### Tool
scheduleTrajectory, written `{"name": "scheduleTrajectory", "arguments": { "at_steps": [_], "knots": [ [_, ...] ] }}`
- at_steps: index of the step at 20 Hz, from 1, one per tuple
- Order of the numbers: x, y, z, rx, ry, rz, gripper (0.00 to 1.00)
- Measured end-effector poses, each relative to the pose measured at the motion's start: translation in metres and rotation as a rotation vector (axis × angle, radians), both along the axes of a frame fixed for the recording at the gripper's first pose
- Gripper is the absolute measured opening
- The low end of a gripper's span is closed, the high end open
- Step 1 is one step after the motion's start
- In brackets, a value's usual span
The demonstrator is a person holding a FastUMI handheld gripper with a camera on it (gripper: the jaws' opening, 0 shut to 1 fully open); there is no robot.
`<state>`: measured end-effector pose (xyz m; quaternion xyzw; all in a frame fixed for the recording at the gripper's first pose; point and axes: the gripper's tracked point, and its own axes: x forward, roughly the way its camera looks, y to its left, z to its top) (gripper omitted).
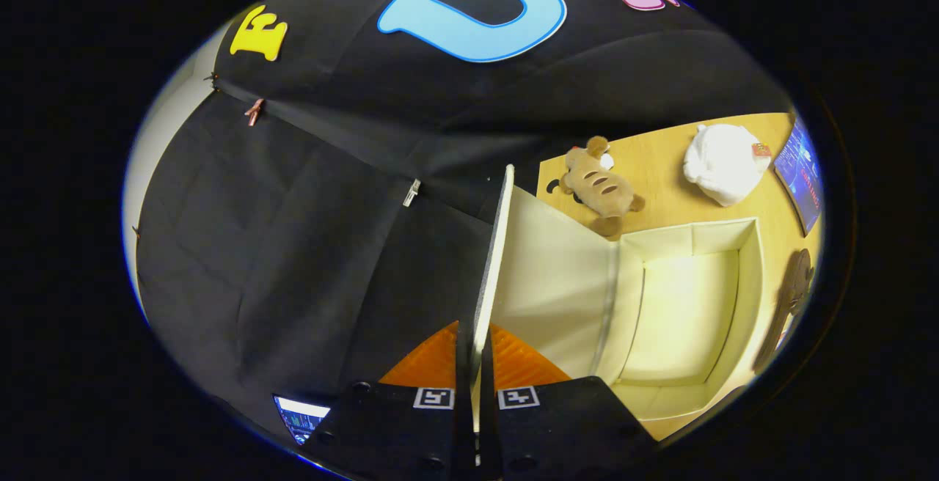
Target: Open the storage box then place both shoes into the box .Put the left shoe in first, then the right shoe, with the right side of both shoes facing outward in a uniform manner.
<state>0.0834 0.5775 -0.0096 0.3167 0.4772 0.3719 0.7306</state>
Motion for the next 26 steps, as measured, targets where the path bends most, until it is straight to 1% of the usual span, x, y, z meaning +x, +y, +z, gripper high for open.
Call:
{"name": "scheduleTrajectory", "arguments": {
  "at_steps": [2, 3, 6, 8, 9, 12, 14, 15, 17, 20, 21, 26],
  "knots": [
    [-0.005, 0.031, -0.013, -0.03, -0.011, 0.006, 0.07],
    [-0.005, 0.045, -0.021, -0.049, -0.022, 0.008, 0.11],
    [-0.012, 0.087, -0.048, -0.104, -0.038, 0.012, 0.12],
    [-0.016, 0.112, -0.078, -0.165, -0.064, 0.019, 0.12],
    [-0.018, 0.123, -0.095, -0.198, -0.074, 0.026, 0.13],
    [-0.032, 0.153, -0.143, -0.287, -0.08, 0.04, 0.14],
    [-0.035, 0.164, -0.175, -0.353, -0.104, 0.065, 0.2],
    [-0.038, 0.166, -0.184, -0.373, -0.121, 0.078, 0.25],
    [-0.04, 0.162, -0.182, -0.395, -0.19, 0.092, 0.56],
    [-0.03, 0.132, -0.15, -0.393, -0.329, 0.043, 1.0],
    [-0.025, 0.117, -0.135, -0.385, -0.359, 0.018, 0.98],
    [0.006, 0.022, -0.055, -0.333, -0.497, -0.16, 0.99]
  ]
}}
